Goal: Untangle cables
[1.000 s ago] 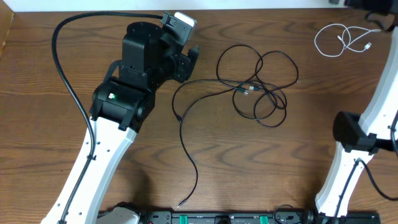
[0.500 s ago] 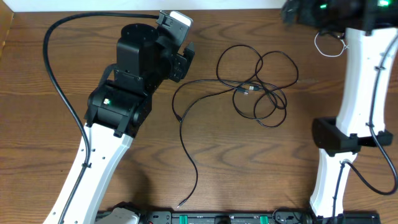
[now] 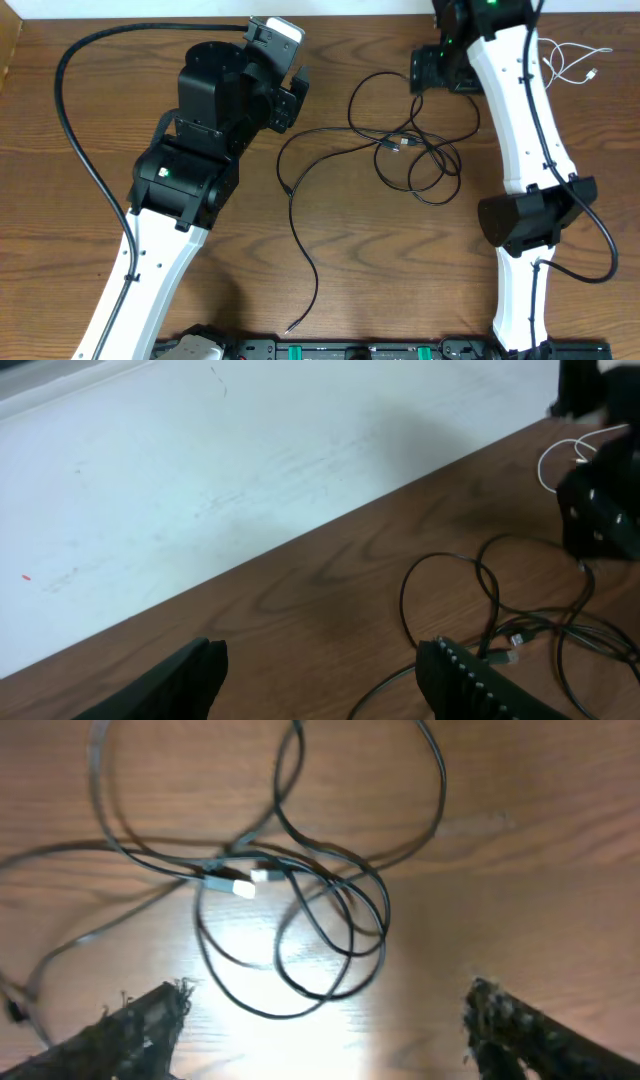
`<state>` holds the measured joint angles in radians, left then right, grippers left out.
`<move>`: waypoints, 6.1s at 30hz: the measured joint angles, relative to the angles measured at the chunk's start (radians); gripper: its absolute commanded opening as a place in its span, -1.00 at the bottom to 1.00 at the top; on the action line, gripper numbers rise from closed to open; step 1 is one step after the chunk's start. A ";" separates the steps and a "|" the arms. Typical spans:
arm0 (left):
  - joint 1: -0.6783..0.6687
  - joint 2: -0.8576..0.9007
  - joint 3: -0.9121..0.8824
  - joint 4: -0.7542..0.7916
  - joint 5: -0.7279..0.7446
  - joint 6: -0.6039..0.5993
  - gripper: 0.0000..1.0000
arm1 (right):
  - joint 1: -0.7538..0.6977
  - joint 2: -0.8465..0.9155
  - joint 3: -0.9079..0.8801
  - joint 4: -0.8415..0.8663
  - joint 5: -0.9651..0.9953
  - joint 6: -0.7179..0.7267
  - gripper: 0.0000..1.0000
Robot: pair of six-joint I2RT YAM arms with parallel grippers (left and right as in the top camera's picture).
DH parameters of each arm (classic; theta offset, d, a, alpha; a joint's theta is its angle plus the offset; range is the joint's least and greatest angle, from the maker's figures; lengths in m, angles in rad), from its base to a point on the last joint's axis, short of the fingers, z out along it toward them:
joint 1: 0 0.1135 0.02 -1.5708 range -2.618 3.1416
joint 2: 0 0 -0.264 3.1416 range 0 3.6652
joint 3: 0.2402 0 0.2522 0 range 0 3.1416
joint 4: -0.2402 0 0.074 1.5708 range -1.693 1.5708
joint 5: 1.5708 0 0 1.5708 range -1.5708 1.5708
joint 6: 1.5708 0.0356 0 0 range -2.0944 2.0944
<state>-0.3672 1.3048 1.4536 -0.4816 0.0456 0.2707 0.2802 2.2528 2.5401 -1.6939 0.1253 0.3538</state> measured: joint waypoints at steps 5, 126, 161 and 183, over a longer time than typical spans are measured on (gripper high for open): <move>0.000 0.000 0.000 0.000 0.000 0.000 0.31 | 0.000 0.000 -0.116 0.001 0.014 0.003 0.75; 0.001 -0.037 0.000 -0.035 0.280 0.041 0.36 | -0.168 -1.153 -0.801 1.002 -0.261 -0.075 -0.98; 0.000 0.018 0.000 -0.032 0.713 0.048 0.40 | -0.006 -0.592 -0.803 1.400 -0.827 0.068 -0.98; 0.000 0.120 0.000 -0.014 0.730 0.078 0.40 | -0.012 -0.877 -0.800 1.444 -0.897 0.131 -0.98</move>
<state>-0.3672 1.4246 1.4536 -0.4957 0.7753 0.3485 0.2680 1.3758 1.7401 -0.2497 -0.7715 0.4850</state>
